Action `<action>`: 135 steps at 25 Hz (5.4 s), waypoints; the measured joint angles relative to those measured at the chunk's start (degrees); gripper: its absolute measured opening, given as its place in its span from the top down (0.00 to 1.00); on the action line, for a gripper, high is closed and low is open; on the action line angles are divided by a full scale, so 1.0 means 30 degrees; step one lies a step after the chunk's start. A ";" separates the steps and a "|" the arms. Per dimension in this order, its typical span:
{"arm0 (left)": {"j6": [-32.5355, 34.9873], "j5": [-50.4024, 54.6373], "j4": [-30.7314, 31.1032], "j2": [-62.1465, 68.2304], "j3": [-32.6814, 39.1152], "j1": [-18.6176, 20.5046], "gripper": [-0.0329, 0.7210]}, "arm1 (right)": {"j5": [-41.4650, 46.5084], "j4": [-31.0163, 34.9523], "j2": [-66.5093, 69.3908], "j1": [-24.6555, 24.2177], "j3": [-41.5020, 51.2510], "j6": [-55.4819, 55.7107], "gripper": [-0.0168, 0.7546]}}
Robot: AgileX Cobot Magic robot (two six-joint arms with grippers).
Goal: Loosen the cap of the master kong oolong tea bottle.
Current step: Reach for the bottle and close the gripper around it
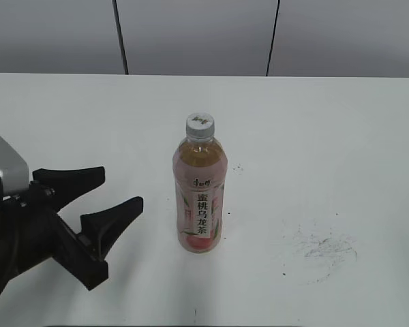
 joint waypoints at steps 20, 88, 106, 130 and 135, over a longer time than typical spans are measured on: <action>-0.1277 -0.0177 0.5450 0.3207 -0.5001 0.0000 0.18 | 0.0000 0.0000 0.0000 0.0000 0.0000 0.0000 0.26; -0.1751 -0.0163 0.7058 0.6737 -0.8684 0.0000 0.37 | -0.1104 0.3174 0.5076 0.0000 -0.1129 -0.2702 0.26; -0.1770 -0.0181 0.6830 0.6737 -0.8684 0.0000 0.37 | 0.0579 0.6537 2.2892 0.6115 -1.3634 -0.5716 0.26; -0.1770 -0.0201 0.6830 0.6737 -0.8684 0.0000 0.37 | 0.2279 0.2136 3.4256 1.3423 -2.3648 0.3235 0.38; -0.1770 -0.0201 0.6830 0.6737 -0.8684 0.0000 0.37 | 0.2300 0.2093 3.4275 1.3423 -2.2867 0.3592 0.38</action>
